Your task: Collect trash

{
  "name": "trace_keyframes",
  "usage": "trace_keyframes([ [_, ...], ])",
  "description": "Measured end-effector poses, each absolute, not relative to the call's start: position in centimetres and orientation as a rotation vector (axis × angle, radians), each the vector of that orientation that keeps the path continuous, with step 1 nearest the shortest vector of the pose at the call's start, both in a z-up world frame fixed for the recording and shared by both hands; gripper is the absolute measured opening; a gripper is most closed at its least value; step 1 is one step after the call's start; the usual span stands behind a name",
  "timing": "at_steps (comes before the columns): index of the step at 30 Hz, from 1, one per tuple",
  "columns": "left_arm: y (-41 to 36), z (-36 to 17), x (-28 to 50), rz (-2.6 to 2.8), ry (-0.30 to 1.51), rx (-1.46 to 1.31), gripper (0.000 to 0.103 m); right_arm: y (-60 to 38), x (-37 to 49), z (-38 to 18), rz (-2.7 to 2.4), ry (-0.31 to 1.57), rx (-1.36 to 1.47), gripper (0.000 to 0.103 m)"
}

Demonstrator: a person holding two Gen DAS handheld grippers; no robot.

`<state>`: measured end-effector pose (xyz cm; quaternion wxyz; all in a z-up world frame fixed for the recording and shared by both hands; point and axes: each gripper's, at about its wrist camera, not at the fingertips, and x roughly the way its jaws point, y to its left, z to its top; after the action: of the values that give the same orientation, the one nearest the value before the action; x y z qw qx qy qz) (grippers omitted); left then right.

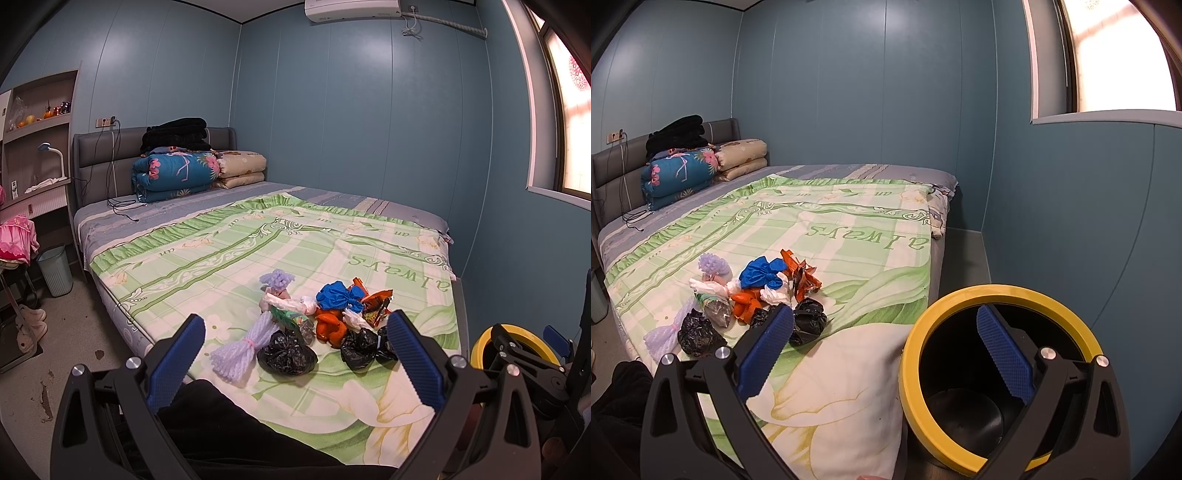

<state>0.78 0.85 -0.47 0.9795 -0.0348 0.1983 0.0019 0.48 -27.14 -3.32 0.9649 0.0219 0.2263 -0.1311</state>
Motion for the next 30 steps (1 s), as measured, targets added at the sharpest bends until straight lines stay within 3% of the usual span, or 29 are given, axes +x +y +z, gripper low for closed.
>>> trace_keyframes([
  [17, 2.3, -1.9, 1.8, 0.005, 0.436, -0.099, 0.095, -27.8, 4.1, -3.5, -0.237, 0.485, 0.045, 0.095],
  [30, 6.1, -6.2, 8.8, -0.059, 0.697, 0.070, 0.095, -24.9, 12.2, -6.4, -0.047, 0.652, 0.011, 0.095],
])
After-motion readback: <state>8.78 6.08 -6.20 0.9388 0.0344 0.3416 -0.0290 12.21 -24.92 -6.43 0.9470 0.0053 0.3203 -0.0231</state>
